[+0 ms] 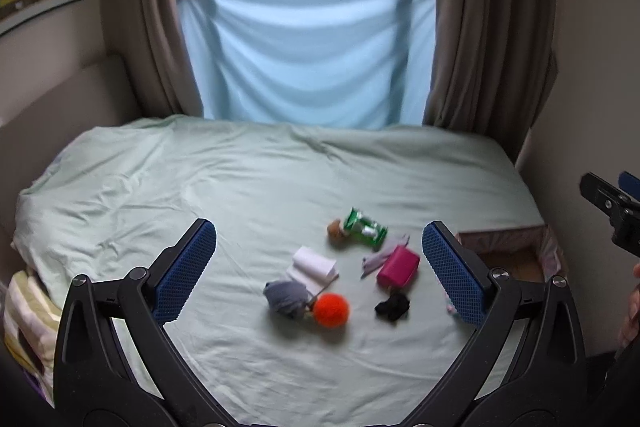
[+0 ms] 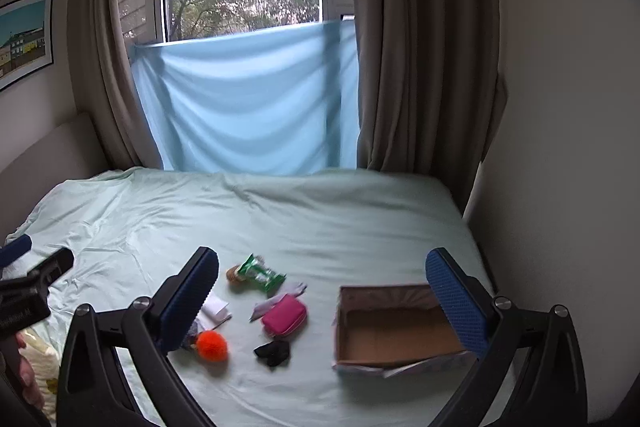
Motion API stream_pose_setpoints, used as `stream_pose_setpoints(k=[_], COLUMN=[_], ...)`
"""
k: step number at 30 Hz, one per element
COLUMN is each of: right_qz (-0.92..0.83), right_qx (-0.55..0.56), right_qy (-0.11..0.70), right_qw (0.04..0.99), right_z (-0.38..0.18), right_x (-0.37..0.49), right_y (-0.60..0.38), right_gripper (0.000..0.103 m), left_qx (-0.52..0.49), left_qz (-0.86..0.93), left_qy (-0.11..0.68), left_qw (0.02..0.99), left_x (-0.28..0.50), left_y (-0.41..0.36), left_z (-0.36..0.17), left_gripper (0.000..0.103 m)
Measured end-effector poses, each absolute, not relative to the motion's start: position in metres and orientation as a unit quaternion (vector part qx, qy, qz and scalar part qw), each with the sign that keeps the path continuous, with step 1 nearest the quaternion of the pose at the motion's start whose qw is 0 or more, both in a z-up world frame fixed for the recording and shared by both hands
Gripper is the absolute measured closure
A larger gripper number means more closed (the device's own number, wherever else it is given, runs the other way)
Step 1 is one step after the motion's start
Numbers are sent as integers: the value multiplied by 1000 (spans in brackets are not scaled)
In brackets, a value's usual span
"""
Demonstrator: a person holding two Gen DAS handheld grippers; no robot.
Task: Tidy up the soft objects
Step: 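Grasp the orange pompom with the left tool while the right tool grasps the black scrunchie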
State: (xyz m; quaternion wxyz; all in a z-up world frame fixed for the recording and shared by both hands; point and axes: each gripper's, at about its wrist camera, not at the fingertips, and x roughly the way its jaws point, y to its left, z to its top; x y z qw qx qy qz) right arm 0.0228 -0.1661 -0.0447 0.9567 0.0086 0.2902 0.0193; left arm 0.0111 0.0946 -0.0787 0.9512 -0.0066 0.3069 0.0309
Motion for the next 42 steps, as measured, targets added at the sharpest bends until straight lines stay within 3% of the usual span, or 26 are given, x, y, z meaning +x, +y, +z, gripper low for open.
stream_pose_setpoints(k=[12, 25, 35, 40, 42], right_qz=[-34, -80, -84, -74, -69], right_qx=[41, 21, 43, 48, 51], right_qy=[353, 389, 421, 440, 447], right_qw=[934, 917, 902, 894, 890], right_z=[-143, -287, -371, -407, -420], right_x=[52, 84, 112, 128, 133], right_y=[-96, -65, -76, -74, -73], right_gripper=[0, 0, 9, 20, 26], left_qx=[50, 155, 203, 216, 214], left_qz=[-94, -208, -242, -246, -247], left_qy=[365, 365, 377, 388, 399], left_qw=[925, 894, 871, 861, 857], left_x=[41, 93, 129, 131, 133], left_y=[125, 98, 73, 70, 71], left_z=[-192, -347, -429, -455, -465], left_gripper=[1, 4, 13, 15, 20])
